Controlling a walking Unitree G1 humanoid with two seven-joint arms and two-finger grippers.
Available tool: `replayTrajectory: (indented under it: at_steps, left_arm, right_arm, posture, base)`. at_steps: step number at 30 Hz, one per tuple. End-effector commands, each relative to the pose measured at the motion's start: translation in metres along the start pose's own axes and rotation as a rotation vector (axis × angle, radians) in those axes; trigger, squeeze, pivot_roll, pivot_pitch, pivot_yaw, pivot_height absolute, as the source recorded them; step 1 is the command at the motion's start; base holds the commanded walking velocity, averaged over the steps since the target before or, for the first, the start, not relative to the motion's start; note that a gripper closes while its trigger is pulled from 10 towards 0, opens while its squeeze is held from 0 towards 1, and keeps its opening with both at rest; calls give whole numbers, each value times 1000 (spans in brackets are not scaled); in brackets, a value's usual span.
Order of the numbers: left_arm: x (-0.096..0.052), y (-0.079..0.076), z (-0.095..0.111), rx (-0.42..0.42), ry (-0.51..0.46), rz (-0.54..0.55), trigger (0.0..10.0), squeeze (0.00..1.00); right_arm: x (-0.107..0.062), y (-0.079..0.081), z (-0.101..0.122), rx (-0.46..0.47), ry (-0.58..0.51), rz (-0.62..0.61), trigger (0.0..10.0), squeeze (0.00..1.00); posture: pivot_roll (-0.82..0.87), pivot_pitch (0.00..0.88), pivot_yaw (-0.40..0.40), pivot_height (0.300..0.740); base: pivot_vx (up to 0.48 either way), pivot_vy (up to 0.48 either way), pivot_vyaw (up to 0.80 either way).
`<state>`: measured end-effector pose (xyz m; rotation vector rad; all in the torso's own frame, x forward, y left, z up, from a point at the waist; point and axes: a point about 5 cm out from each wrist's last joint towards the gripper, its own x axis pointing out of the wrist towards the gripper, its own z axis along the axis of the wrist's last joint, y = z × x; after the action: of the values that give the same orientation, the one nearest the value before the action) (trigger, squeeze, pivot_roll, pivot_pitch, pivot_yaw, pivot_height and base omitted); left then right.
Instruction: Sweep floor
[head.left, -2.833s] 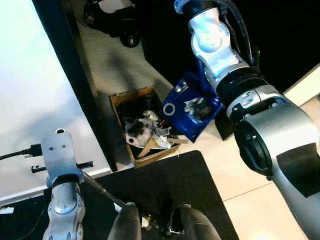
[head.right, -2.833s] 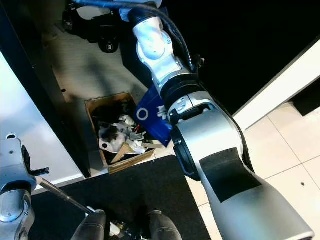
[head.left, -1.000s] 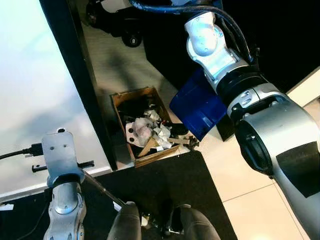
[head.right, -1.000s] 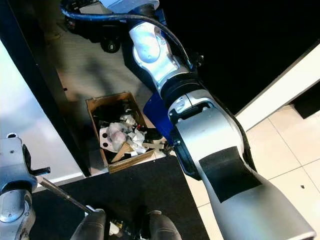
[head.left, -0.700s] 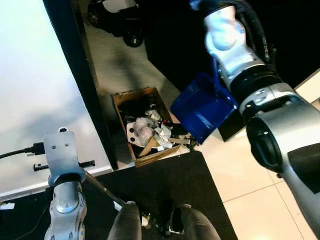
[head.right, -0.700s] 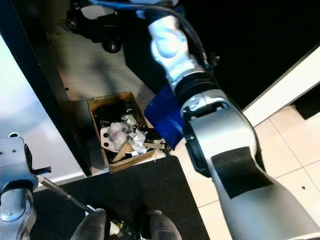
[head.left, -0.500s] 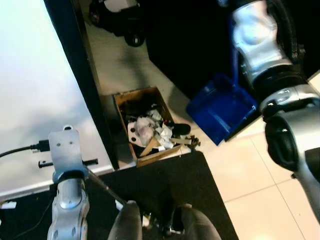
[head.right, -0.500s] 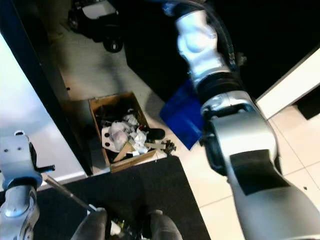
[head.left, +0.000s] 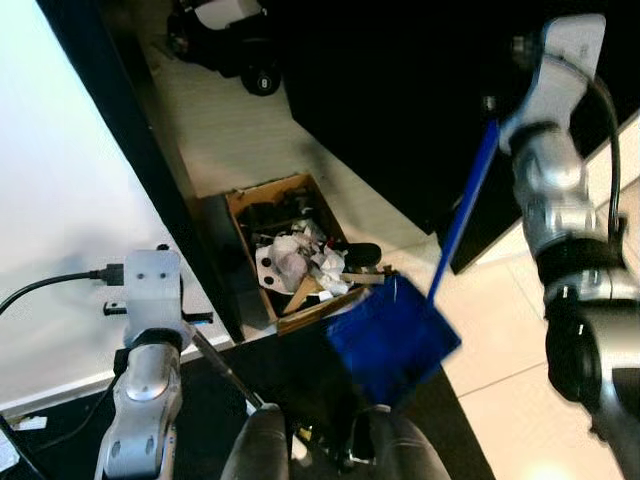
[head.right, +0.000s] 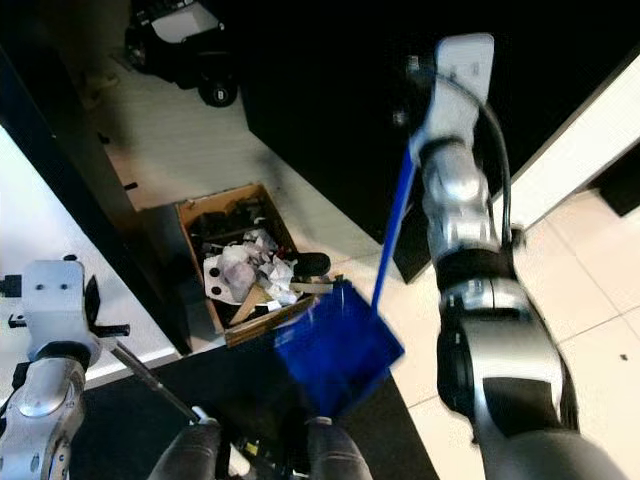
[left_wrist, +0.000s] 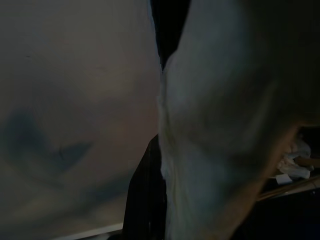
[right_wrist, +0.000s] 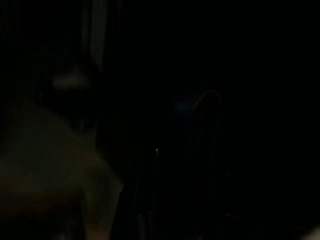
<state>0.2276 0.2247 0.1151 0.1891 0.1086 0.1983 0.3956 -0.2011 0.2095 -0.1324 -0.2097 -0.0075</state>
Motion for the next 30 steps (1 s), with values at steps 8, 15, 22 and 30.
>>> replayTrajectory:
  at_steps: [8, 15, 22, 30]
  left_arm:
    - [-2, 9, -11, -3, 48, -17, 10000, 0]
    - [-3, 6, -14, -4, 56, -29, 10000, 0]
    - [-4, 4, -17, -3, 64, -38, 10000, 0]
    - [-5, 2, -19, 6, 71, -47, 10000, 0]
  right_arm:
    - [-21, 14, -26, 28, 93, 41, 10000, 0]
    - [-39, 25, -53, 63, 122, 7, 10000, 0]
    - [-48, 48, -55, -27, 94, 186, 10000, 0]
    - [-70, 63, -85, -141, 281, 399, 10000, 0]
  posture:
    - [197, 147, -92, 740]
    - [207, 145, -92, 740]
    - [204, 143, -93, 740]
    - [197, 148, -95, 740]
  base:
    - [0, 0, 0]
    - [0, 0, 0]
    - [0, 0, 0]
    - [0, 0, 0]
